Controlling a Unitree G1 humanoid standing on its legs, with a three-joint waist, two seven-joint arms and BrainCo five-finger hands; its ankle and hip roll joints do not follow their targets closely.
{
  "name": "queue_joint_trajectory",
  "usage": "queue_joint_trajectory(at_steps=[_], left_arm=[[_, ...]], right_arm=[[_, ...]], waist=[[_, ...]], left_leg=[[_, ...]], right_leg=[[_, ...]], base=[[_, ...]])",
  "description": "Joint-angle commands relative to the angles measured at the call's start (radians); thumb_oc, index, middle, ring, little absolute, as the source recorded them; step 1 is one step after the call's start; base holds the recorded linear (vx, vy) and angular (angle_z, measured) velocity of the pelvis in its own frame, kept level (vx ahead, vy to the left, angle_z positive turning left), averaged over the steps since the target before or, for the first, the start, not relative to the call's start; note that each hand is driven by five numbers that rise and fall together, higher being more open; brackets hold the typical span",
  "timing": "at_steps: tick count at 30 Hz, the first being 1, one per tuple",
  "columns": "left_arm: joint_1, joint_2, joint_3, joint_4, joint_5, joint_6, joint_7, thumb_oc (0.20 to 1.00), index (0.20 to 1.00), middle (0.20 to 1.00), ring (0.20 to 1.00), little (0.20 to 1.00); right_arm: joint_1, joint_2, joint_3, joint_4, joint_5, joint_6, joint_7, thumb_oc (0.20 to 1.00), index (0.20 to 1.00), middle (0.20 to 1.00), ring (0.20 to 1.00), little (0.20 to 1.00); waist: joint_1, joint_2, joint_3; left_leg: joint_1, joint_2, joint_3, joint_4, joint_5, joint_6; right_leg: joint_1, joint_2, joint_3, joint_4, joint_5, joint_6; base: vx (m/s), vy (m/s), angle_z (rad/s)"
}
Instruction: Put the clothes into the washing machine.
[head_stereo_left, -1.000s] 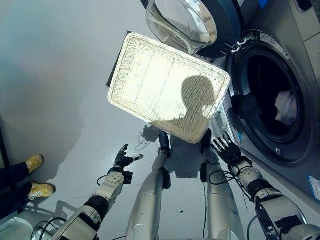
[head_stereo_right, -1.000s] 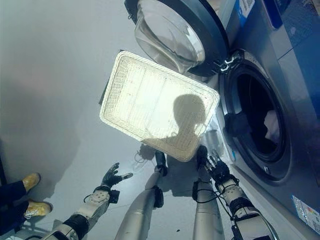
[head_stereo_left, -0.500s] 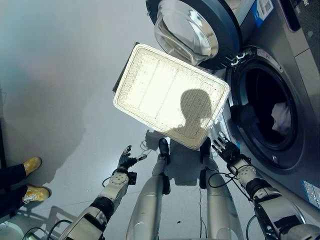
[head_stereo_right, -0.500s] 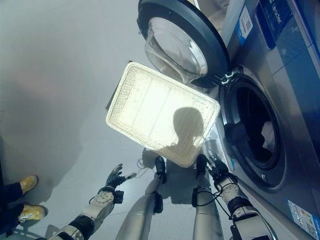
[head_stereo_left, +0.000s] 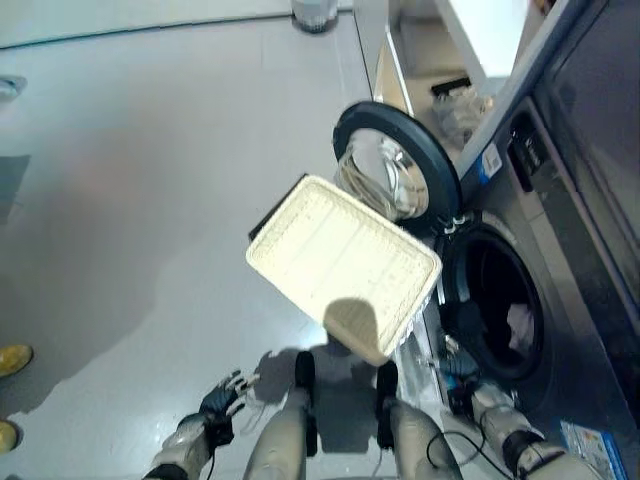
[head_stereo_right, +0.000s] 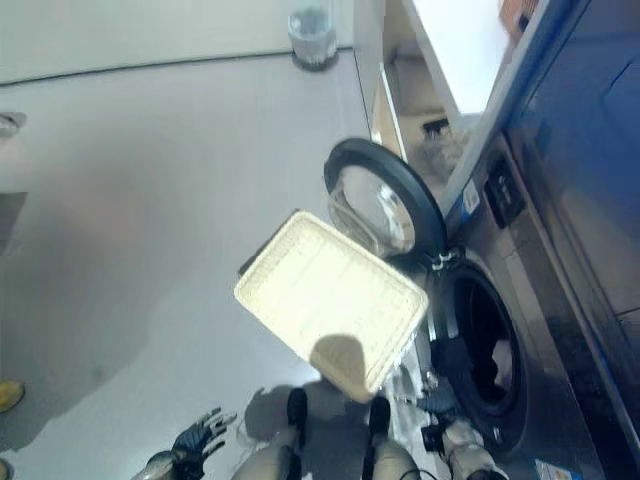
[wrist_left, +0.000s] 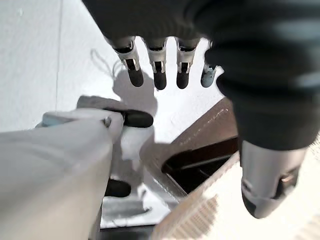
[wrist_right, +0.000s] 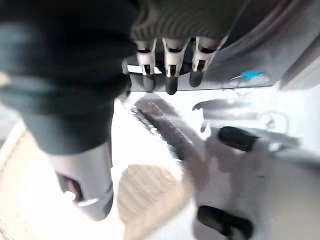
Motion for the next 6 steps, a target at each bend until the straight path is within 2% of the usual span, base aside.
queue_joint_trajectory(at_steps=[1, 2, 4, 6], left_arm=[[-0.038, -0.016, 0.013, 0.021, 0.06, -0.022, -0.032, 1.0, 1.0, 1.0, 1.0, 1.0], [-0.021, -0.021, 0.031, 0.038, 0.095, -0.008, -0.028, 1.0, 1.0, 1.0, 1.0, 1.0], [-0.014, -0.022, 0.038, 0.046, 0.114, 0.002, -0.02, 1.0, 1.0, 1.0, 1.0, 1.0], [-0.006, -0.024, 0.027, 0.083, 0.263, 0.02, 0.063, 1.0, 1.0, 1.0, 1.0, 1.0]], right_arm=[[-0.008, -0.02, -0.011, -0.001, -0.059, 0.019, 0.008, 1.0, 1.0, 1.0, 1.0, 1.0], [0.024, -0.011, -0.011, 0.015, -0.127, 0.048, -0.003, 1.0, 1.0, 1.0, 1.0, 1.0], [0.037, -0.009, -0.011, 0.02, -0.153, 0.059, -0.003, 1.0, 1.0, 1.0, 1.0, 1.0], [0.055, 0.003, -0.006, 0.038, -0.165, 0.096, 0.0, 1.0, 1.0, 1.0, 1.0, 1.0]], waist=[[0.016, -0.015, -0.024], [0.02, -0.026, -0.07], [0.022, -0.03, -0.091], [0.024, -0.043, -0.135]], left_leg=[[0.017, -0.075, 0.04, 0.089, -0.142, -0.009], [0.06, -0.071, 0.054, 0.079, -0.152, -0.01], [0.083, -0.068, 0.058, 0.071, -0.157, -0.01], [0.124, -0.07, 0.062, 0.062, -0.17, -0.009]], right_leg=[[0.026, 0.05, -0.013, 0.012, -0.054, 0.003], [0.072, 0.048, -0.026, -0.01, -0.052, 0.008], [0.096, 0.049, -0.029, -0.023, -0.051, 0.009], [0.139, 0.057, -0.03, -0.051, -0.048, 0.01]], base=[[0.14, -0.014, 0.06], [0.14, -0.015, 0.03], [0.16, -0.016, 0.09], [0.15, -0.029, 0.07]])
